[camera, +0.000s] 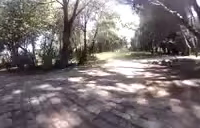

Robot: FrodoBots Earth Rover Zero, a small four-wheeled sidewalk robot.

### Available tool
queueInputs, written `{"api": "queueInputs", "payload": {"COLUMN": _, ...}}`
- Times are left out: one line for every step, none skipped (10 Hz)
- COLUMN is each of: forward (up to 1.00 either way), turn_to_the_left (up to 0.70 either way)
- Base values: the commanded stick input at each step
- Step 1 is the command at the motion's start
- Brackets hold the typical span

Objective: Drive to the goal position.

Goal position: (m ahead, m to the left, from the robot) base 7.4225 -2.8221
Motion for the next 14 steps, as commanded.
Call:
{"api": "queueInputs", "payload": {"forward": 0.85, "turn_to_the_left": 0.0}}
{"api": "queueInputs", "payload": {"forward": 0.85, "turn_to_the_left": 0.0}}
{"api": "queueInputs", "payload": {"forward": 0.85, "turn_to_the_left": -0.28}}
{"api": "queueInputs", "payload": {"forward": 0.85, "turn_to_the_left": -0.34}}
{"api": "queueInputs", "payload": {"forward": 0.85, "turn_to_the_left": -0.32}}
{"api": "queueInputs", "payload": {"forward": 0.85, "turn_to_the_left": -0.09}}
{"api": "queueInputs", "payload": {"forward": 0.85, "turn_to_the_left": 0.0}}
{"api": "queueInputs", "payload": {"forward": 0.85, "turn_to_the_left": 0.0}}
{"api": "queueInputs", "payload": {"forward": 0.85, "turn_to_the_left": 0.0}}
{"api": "queueInputs", "payload": {"forward": 0.85, "turn_to_the_left": 0.0}}
{"api": "queueInputs", "payload": {"forward": 0.85, "turn_to_the_left": 0.0}}
{"api": "queueInputs", "payload": {"forward": 0.85, "turn_to_the_left": 0.0}}
{"api": "queueInputs", "payload": {"forward": 0.85, "turn_to_the_left": 0.0}}
{"api": "queueInputs", "payload": {"forward": 0.85, "turn_to_the_left": -0.19}}
